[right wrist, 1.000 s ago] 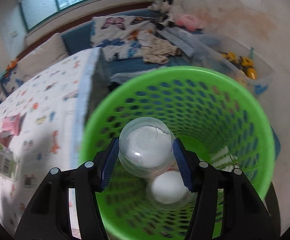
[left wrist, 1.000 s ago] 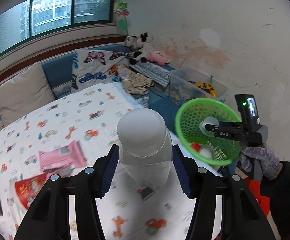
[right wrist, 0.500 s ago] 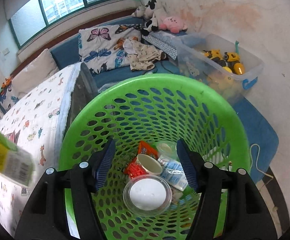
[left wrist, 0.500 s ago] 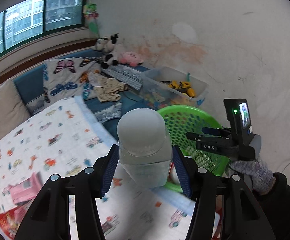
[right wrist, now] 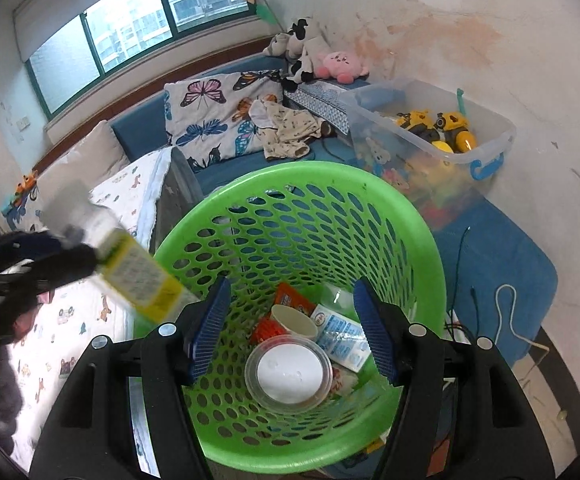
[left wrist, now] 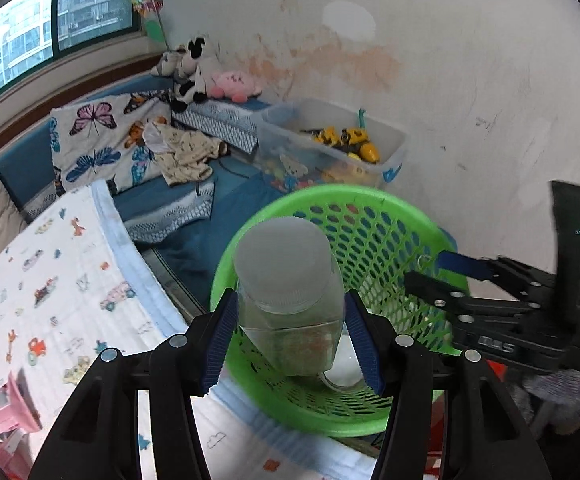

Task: Collect trash
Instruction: 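Drop the labelled bottle into the green basket with the left gripper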

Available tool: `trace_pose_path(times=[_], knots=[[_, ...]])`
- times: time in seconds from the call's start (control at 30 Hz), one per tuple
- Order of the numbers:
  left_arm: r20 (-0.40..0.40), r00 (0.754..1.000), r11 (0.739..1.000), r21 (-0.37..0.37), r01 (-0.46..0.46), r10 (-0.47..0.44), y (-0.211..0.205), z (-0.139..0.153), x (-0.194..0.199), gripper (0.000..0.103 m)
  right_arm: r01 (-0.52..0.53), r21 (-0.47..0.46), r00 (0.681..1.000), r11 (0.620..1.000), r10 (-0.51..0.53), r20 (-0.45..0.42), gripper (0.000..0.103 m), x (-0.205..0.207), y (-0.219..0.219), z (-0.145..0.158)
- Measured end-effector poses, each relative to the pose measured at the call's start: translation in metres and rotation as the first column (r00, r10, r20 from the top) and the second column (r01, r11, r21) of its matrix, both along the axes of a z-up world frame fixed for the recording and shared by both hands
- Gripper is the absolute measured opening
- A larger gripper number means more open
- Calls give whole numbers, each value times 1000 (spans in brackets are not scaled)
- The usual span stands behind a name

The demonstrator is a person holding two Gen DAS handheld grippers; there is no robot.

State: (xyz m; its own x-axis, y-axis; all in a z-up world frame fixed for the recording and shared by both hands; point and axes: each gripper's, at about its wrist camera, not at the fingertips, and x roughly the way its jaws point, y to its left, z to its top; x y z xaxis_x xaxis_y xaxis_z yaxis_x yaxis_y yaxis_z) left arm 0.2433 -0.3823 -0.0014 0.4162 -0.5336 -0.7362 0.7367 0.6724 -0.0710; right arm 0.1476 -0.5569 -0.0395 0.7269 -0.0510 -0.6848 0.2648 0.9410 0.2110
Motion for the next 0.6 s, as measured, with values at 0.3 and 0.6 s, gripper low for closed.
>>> trace_pose_path(times=[0.3,0.6], knots=[[-51,999,999,43,-11,13,-10,-25,7,58,-4,32,1000,999,3,10,65,-8,1,-2],[-16,999,999,-6,-35,35,23,-5,-10,61,-18,31,1000,999,17,26,65,-20,11,4]])
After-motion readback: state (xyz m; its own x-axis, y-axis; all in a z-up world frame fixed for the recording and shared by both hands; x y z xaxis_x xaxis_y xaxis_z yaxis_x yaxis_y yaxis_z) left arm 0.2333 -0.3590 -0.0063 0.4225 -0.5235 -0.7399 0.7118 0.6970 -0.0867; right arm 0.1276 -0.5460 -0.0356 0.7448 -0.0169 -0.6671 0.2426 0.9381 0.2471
